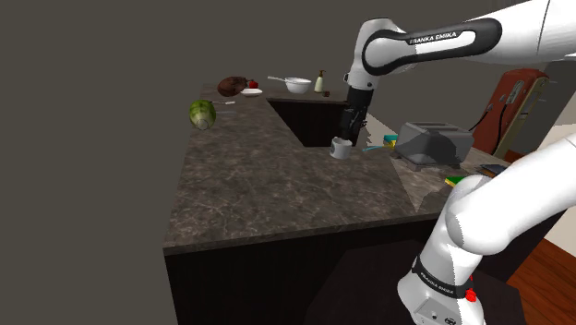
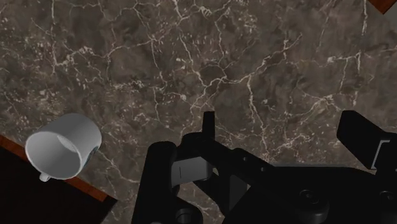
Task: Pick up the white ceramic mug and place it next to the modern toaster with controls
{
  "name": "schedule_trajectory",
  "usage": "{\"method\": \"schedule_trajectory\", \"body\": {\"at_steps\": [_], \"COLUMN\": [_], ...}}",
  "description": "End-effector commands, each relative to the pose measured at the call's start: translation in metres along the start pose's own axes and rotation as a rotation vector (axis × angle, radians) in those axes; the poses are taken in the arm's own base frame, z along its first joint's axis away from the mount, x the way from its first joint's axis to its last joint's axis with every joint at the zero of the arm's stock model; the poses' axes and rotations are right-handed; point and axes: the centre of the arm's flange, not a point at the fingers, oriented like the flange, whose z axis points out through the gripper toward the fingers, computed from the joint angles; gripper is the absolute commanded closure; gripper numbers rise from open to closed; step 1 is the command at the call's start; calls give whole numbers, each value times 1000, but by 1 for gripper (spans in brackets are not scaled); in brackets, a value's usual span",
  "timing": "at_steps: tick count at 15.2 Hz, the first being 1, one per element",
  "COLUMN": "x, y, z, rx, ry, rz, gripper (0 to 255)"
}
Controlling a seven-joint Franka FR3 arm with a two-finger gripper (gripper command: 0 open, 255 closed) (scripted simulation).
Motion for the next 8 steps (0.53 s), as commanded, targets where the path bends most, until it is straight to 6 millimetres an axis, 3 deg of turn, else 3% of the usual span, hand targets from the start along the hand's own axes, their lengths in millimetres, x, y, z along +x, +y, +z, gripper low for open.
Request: {"method": "schedule_trajectory", "body": {"at_steps": [1, 8], "x": [11, 53], "y": [23, 95], "z": [13, 54], "rx": [-3, -8], "ry": [-7, -31], "rz": [-6, -23], "gripper": [0, 0]}}
